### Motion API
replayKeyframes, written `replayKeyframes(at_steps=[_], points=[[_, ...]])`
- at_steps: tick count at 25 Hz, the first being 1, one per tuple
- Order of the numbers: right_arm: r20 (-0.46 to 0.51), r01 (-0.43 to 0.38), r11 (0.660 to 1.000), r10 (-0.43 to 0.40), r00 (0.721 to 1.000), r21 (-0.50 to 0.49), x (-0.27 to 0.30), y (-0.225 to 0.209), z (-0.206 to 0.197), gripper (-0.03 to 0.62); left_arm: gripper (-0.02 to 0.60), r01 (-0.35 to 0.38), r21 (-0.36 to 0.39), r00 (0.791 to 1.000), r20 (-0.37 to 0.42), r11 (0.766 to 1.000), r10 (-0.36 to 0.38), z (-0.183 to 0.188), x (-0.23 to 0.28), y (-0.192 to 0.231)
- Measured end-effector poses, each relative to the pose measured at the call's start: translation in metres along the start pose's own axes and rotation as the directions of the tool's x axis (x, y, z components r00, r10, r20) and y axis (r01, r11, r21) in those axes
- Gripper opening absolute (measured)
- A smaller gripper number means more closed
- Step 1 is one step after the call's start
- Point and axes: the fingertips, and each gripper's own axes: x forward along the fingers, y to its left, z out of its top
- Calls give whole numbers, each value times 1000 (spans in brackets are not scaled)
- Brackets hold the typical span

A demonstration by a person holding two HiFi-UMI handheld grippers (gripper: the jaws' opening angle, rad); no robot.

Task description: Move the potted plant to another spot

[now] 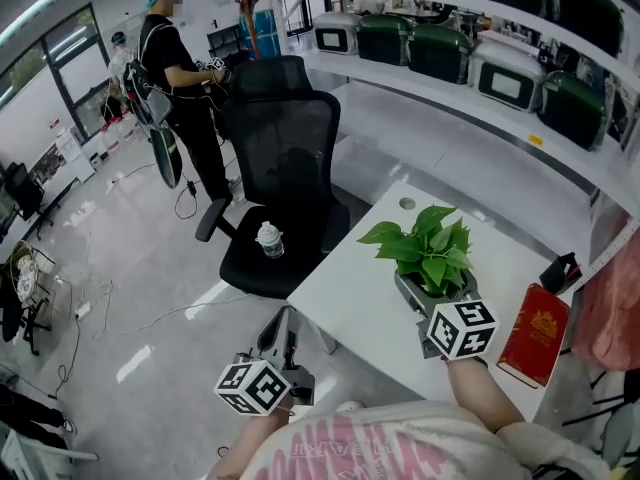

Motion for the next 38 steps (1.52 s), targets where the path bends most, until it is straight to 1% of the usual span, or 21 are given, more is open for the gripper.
replayKeyframes(at_steps=[5,10,13,17,19,29,32,38], points=[[-13,-76,997,76,997,1,0,26,-6,497,25,-68,-6,997,31,998,68,-4,-38,3],[-30,-138,990,139,990,16,1,51,-18,497,25,-134,-22,990,49,991,135,-13,-76,7],[-35,-174,985,174,984,17,4,66,-27,497,25,-175,-25,982,67,984,176,-19,-101,13],[-53,-223,975,223,973,14,1,89,-38,497,25,-237,-51,967,83,970,241,-29,-131,24],[-67,-248,969,248,966,9,0,100,-45,497,25,-257,-61,960,101,965,262,-30,-140,27],[-95,-331,943,332,938,25,13,125,-63,497,25,-298,-77,942,139,952,306,-37,-149,36],[-98,-345,938,347,933,39,24,137,-67,497,25,-299,-72,941,145,951,307,-28,-148,48],[-125,-353,935,354,927,32,54,149,-75,497,25,-300,-64,938,163,952,307,-4,-133,72]])
